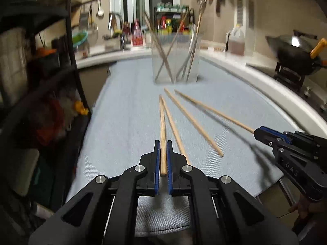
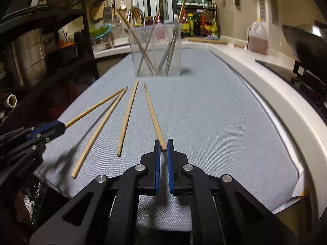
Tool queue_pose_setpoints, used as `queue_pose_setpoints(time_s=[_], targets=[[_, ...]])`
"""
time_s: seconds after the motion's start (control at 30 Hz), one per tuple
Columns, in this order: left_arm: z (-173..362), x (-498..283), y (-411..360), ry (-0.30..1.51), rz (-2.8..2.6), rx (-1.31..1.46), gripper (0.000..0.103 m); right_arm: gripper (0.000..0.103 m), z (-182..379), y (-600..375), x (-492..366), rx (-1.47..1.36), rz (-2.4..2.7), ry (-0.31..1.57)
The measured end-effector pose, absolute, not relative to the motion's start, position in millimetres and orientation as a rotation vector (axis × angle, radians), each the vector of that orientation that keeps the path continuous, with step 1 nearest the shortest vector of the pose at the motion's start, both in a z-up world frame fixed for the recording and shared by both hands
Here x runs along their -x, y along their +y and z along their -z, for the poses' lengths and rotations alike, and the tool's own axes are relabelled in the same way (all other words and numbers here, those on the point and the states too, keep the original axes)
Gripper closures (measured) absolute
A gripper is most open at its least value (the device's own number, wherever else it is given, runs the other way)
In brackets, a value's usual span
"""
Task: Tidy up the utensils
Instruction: 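Lift and carry both chopsticks over the clear container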
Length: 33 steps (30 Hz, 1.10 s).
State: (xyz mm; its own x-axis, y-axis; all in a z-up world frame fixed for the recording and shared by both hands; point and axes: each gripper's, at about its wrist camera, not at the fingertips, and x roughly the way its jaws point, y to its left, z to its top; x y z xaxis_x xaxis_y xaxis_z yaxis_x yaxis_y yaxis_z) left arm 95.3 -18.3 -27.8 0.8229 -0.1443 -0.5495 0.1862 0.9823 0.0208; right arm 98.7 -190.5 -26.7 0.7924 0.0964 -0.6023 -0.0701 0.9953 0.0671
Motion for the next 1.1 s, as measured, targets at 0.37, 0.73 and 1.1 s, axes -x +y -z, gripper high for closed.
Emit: queue_pose_setpoints(time_s=[0.37, 0.73, 1.1], targets=[[-32, -90, -7, 0.447, 0.205, -0.079, 0.097, 0.096, -28, -198, -95, -0.054, -0.079, 0.54], [-65, -113, -7, 0.506, 0.225, -0.036, 0.097, 0.096, -78, -197, -110, -0.047, -0.118, 0.449], [-108, -145, 2, 0.496, 0.234, -0.025, 0.097, 0.096, -119, -195, -140, -0.029, -0.122, 0.399]])
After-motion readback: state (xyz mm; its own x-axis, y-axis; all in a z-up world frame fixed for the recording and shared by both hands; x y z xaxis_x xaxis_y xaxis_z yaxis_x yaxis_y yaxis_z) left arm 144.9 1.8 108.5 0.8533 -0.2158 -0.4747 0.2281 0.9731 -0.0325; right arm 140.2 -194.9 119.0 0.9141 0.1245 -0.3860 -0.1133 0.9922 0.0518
